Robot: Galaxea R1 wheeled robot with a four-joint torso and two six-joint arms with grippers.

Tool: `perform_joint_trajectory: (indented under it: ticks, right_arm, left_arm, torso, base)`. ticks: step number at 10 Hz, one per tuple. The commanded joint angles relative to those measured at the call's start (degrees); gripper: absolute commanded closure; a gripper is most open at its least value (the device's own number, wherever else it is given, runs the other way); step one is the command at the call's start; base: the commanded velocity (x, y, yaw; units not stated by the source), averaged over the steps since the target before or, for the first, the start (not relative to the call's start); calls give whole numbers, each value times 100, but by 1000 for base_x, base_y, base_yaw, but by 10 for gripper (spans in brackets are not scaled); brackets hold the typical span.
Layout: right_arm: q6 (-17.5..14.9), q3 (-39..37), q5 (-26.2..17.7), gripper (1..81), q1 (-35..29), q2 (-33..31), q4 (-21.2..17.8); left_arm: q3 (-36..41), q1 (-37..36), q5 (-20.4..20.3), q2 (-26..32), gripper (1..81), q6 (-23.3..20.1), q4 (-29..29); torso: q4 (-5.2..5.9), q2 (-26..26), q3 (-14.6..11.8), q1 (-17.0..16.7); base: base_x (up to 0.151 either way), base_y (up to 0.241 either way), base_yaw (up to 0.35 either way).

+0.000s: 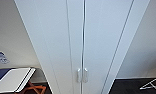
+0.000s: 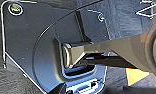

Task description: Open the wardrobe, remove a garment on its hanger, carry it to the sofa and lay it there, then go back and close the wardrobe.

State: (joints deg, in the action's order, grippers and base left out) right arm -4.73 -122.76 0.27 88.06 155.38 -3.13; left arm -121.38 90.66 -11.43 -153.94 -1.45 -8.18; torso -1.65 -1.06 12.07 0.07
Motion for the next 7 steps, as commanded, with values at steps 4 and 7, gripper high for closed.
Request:
perform_joint_trajectory:
  ticks: [4, 7]
  right_arm:
    - [34, 1254, -378, 10, -416, -978, -73]
    - [34, 2257, -387, 10, -724, -1797, -73]
  left_arm:
    - [1273, -184, 291, 1022, 10, 4, -26]
    - [2030, -351, 282, 1577, 10, 22, -26]
  torso:
    - [0, 0, 0, 0]
    - [0, 0, 0, 0]
  base:
    - [0, 0, 0]
    - [0, 0, 0]
